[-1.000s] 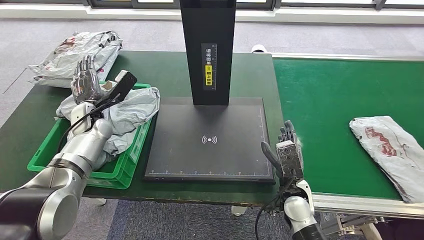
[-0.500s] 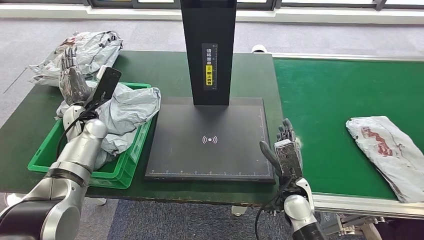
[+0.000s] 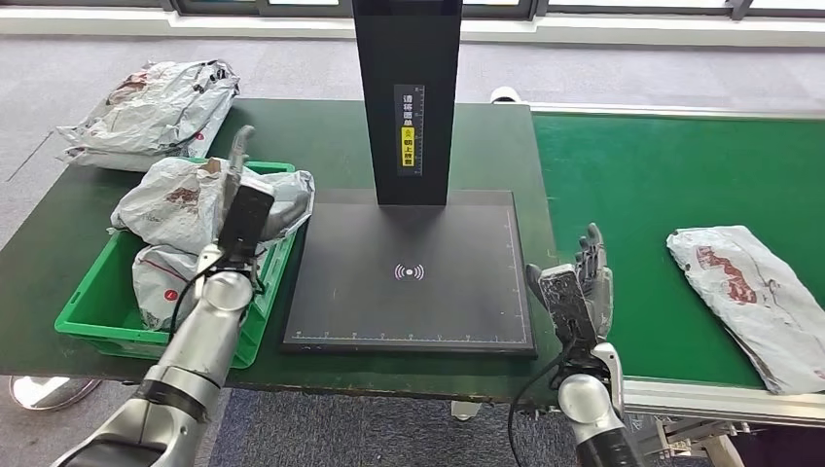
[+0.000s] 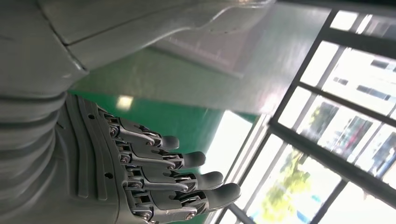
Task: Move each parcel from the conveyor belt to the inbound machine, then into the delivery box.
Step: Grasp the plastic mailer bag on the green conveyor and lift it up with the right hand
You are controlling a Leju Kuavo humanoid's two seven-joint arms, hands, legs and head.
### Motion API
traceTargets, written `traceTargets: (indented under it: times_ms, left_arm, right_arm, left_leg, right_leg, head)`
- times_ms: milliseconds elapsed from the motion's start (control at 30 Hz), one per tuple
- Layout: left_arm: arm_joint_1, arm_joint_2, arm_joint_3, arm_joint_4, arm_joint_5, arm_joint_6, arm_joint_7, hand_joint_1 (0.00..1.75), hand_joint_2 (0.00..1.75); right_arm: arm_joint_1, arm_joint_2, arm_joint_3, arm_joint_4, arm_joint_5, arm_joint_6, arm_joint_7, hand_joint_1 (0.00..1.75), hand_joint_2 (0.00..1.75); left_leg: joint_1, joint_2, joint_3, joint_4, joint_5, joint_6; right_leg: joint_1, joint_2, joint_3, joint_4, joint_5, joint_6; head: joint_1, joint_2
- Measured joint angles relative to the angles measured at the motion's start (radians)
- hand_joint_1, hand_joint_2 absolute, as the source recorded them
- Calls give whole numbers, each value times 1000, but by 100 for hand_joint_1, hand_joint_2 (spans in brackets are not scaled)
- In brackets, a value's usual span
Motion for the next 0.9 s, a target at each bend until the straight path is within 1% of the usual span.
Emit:
traceTargets:
  times_ms: [133,300,367,467,533,600,700,800,900]
  left_arm:
    - [70,-47,-52,-29,110,-62,-14,0,175]
    - [97,-75,-100,-30,144,-90,-9,0,175]
    - [101,-81,-113,-29,151,-98,-8,0,175]
    - [105,-87,-146,-28,145,-120,-4,0,175]
    - [106,-91,-175,-24,128,-131,3,0,175]
    - [106,-96,-200,-15,113,-137,7,0,175]
    - [105,-106,-223,1,106,-143,9,0,175]
    - [99,-113,-231,24,106,-143,0,0,175]
    - [91,-119,-233,48,108,-143,-8,0,175]
  right_arm:
    - [3,0,-45,1,95,-22,35,0,175]
    - [4,0,-92,14,215,-48,76,0,175]
    - [3,0,-105,26,266,-72,96,0,175]
    - [-7,-3,-132,72,433,-162,160,0,175]
    - [-22,-8,-154,113,580,-205,234,0,175]
    - [-37,-15,-181,152,704,-208,316,0,175]
    - [-55,-24,-226,201,808,-188,396,0,175]
    - [-78,-34,-271,256,859,-163,442,0,175]
    - [-97,-43,-317,307,871,-157,450,0,175]
  left_leg:
    - [0,1,0,0,-1,1]
    - [0,1,0,0,-1,1]
    - [0,1,0,0,-1,1]
    - [0,1,0,0,-1,1]
    - [0,0,0,0,-1,1]
    - [0,0,0,0,-1,1]
    - [-1,0,-1,1,-2,1]
    - [-1,1,0,1,-2,1]
    - [-1,0,-1,1,-2,1]
  right_leg:
    - [0,0,0,0,0,1]
    - [0,0,0,0,-1,1]
    - [0,0,0,0,-1,1]
    - [0,0,0,0,-1,1]
    - [0,0,0,0,-1,1]
    - [0,0,0,0,-1,1]
    - [-1,0,0,0,-1,1]
    - [-1,0,0,0,-1,1]
    - [-1,0,0,0,-1,1]
  head:
    - [0,0]
    - [0,0]
    - [0,0]
    - [0,0]
    - [0,0]
    - [0,0]
    - [0,0]
    - [0,0]
    - [0,0]
